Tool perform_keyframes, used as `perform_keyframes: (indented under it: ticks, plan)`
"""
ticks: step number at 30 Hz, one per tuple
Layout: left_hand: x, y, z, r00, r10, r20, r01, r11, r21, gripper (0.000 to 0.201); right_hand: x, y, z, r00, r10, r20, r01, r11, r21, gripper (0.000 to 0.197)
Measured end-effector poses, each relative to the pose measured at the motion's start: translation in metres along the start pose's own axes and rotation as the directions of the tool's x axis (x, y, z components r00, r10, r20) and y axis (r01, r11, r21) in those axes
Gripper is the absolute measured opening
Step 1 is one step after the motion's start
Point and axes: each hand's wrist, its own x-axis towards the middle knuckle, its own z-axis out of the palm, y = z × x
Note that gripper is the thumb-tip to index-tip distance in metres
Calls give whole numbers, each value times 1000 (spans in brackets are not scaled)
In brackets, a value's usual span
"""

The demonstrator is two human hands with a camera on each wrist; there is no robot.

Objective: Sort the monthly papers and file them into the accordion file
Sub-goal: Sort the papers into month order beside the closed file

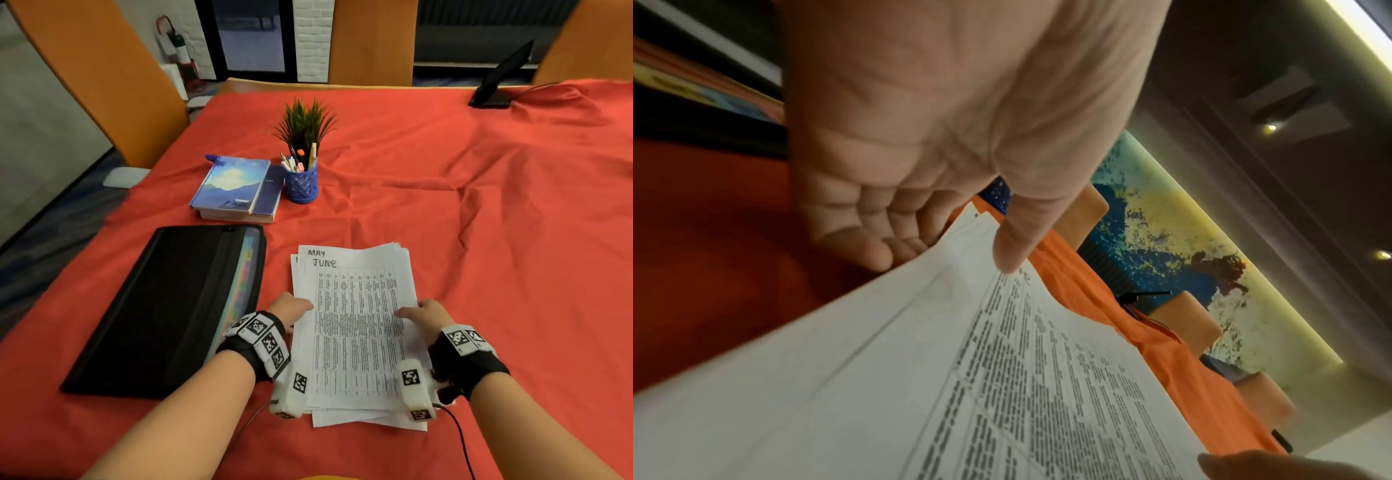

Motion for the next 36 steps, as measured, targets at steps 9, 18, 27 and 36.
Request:
perform_keyframes:
  ticks: [9,18,27,36]
  plan:
    - [21,-11,5,998,63,3,-62,992,-110,35,-15,10,-8,990,28,138,-66,958,279,21]
    - [17,-15,16,980,198,20,-188,957,-220,33,-23,8,-3,955,-1,296,-123,908,400,22]
    - [-26,31,-29,832,554,-37,-457,644,-613,35,-66,-38,-41,876,-482,19,347,658,669,40]
    - [-41,63,-46,644,760,-88,-651,484,-585,65,-64,-65,-59,777,-616,-125,553,575,604,34]
